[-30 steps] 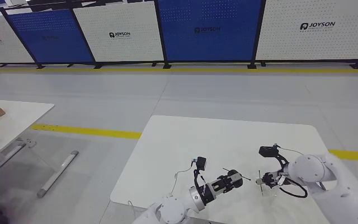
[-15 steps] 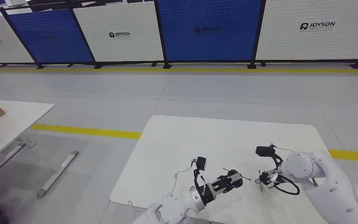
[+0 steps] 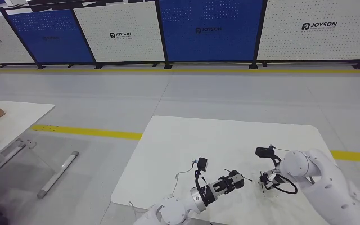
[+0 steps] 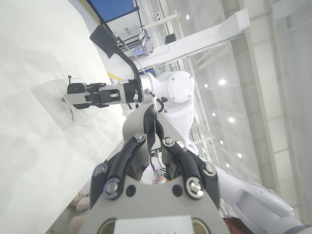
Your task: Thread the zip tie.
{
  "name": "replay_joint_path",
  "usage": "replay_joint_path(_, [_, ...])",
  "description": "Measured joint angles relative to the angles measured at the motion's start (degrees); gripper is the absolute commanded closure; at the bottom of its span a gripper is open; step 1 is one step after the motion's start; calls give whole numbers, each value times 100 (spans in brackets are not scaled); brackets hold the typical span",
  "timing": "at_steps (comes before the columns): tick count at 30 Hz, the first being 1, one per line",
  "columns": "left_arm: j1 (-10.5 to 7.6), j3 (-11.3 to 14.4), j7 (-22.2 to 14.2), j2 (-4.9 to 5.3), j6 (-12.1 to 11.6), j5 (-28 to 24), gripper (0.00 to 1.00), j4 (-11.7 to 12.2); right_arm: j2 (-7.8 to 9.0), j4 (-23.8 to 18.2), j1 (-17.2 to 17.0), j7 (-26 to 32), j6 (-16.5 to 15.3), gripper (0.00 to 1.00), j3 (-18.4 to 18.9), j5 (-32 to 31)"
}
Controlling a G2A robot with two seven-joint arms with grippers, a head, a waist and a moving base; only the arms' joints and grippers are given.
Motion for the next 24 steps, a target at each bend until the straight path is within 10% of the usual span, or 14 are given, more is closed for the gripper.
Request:
replay_joint_path(10, [0, 0, 0, 0, 0, 0, 100, 0, -63, 134, 88, -1, -4, 100, -119, 3])
replay_joint_path(24, [0, 0, 0, 0, 0, 0, 100, 0, -7, -121, -106, -118, 85, 100, 60, -117])
